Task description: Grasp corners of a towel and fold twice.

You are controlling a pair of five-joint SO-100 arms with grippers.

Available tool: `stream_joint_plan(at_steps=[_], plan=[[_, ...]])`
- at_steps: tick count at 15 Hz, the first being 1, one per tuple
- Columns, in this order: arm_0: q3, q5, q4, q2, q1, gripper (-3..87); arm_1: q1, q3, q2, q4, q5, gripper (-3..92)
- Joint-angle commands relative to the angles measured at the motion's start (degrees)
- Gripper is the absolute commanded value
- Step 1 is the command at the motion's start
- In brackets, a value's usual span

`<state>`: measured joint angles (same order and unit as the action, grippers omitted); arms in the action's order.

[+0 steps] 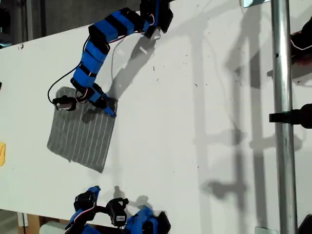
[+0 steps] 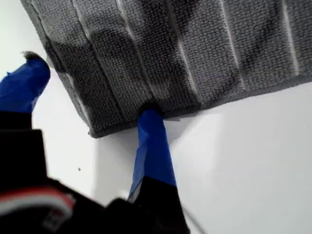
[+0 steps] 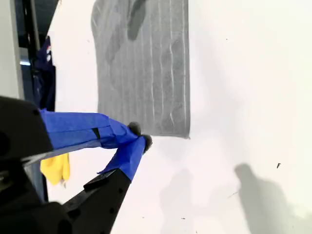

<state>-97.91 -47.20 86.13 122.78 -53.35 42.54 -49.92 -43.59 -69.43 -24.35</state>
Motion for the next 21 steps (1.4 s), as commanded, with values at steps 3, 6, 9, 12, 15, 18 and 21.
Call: stream_joint_plan(at_steps=[3,6,9,12,15,18,21], plan=[[-0.26,0.0,-1.67,0.53,-0.88,-2.9,1.76,2.72,0.79,-4.22,0.18,21.8],[-0.79,0.09,-1.85,0.7,-1.05,-2.9,2.81,1.05,1.41,-11.95,0.53,23.3],[-0.7,0.09,-1.85,0.97,-1.05,-2.9,1.76,-0.26,1.23,-15.64,0.62,26.6],[-1.41,0.26,-1.32,2.37,-1.49,-2.9,0.79,-1.76,-0.53,-18.46,0.35,13.0],[-1.67,0.09,-1.23,2.55,-1.41,-2.9,0.62,-3.34,-2.81,-17.84,-1.58,-0.2],[-0.79,0.7,-0.44,1.05,0.09,-2.8,0.09,-2.99,-4.13,-17.4,-1.93,-0.2],[3.96,5.89,-0.88,-6.68,3.52,-2.8,-0.97,-2.99,-4.39,-17.05,-2.46,-0.2]])
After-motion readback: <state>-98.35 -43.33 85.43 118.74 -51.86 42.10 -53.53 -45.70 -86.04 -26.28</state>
